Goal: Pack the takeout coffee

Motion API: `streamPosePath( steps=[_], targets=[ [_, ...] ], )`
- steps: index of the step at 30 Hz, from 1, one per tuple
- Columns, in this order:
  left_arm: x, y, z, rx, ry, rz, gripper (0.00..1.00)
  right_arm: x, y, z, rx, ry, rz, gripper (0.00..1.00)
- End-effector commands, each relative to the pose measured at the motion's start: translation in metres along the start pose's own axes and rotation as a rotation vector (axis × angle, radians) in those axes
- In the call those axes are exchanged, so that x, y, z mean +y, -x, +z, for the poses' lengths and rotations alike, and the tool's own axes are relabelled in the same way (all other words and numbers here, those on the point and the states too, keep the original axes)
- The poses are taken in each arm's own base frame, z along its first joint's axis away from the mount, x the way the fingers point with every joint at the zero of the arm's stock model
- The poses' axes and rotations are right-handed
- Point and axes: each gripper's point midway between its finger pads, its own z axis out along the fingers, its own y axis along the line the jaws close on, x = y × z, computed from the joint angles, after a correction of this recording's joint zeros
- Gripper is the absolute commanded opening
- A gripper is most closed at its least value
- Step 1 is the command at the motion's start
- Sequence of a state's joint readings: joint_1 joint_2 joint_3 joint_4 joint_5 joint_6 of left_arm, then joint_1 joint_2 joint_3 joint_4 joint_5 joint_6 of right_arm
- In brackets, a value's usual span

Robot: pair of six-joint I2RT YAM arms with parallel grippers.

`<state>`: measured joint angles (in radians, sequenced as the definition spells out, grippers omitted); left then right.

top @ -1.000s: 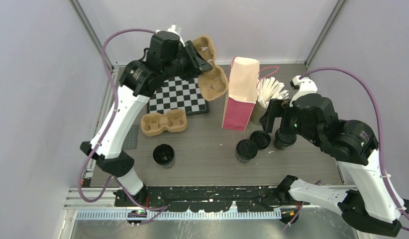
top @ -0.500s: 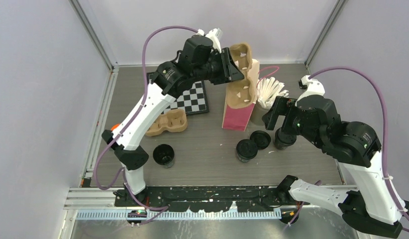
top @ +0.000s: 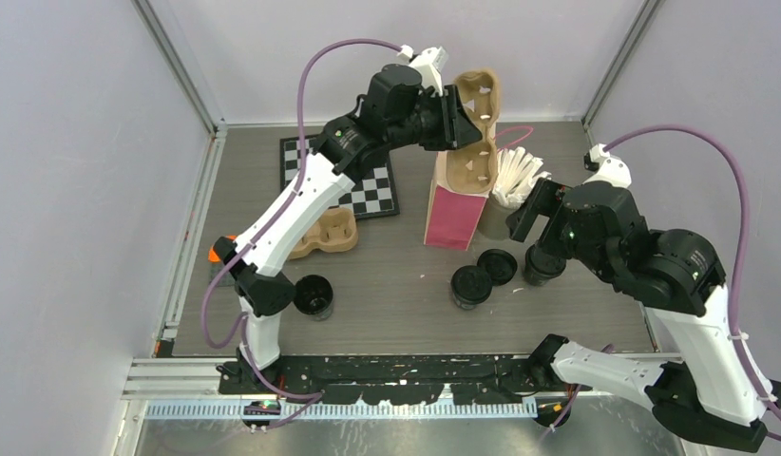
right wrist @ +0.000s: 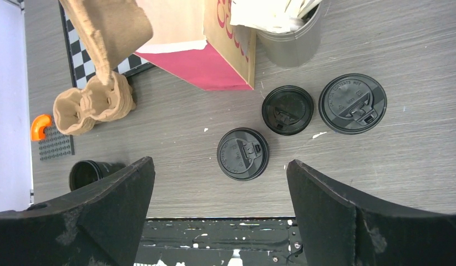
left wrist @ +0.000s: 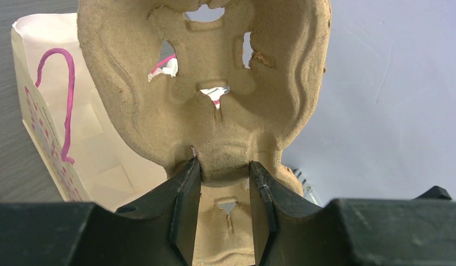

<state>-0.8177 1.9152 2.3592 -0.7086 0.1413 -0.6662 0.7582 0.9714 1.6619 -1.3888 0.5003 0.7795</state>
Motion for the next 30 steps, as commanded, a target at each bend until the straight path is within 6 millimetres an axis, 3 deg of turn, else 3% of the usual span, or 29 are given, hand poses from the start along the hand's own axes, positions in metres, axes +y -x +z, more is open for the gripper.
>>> streamPosePath(
  steps=[1,8,19,25,30],
  targets=[
    [-0.008,0.026,0.002,-0.094,-0.042,0.114,0.33,0.011,0.007,0.003,-0.023,0.018,0.078,0.93],
    [0.024,0.034,0.018,-0.140,0.013,0.158,0.33,0.020,-0.002,0.002,0.011,0.074,0.142,0.92],
    [0.056,0.006,0.055,-0.083,0.055,0.181,0.33,0.018,-0.009,0.000,0.034,0.082,0.170,0.92],
    [0.068,-0.011,0.058,-0.041,0.094,0.195,0.33,0.017,-0.009,-0.001,0.026,0.082,0.173,0.92],
    [0.074,-0.028,0.046,0.032,0.163,0.186,0.33,0.014,-0.008,0.002,0.008,0.068,0.159,0.91]
  ],
)
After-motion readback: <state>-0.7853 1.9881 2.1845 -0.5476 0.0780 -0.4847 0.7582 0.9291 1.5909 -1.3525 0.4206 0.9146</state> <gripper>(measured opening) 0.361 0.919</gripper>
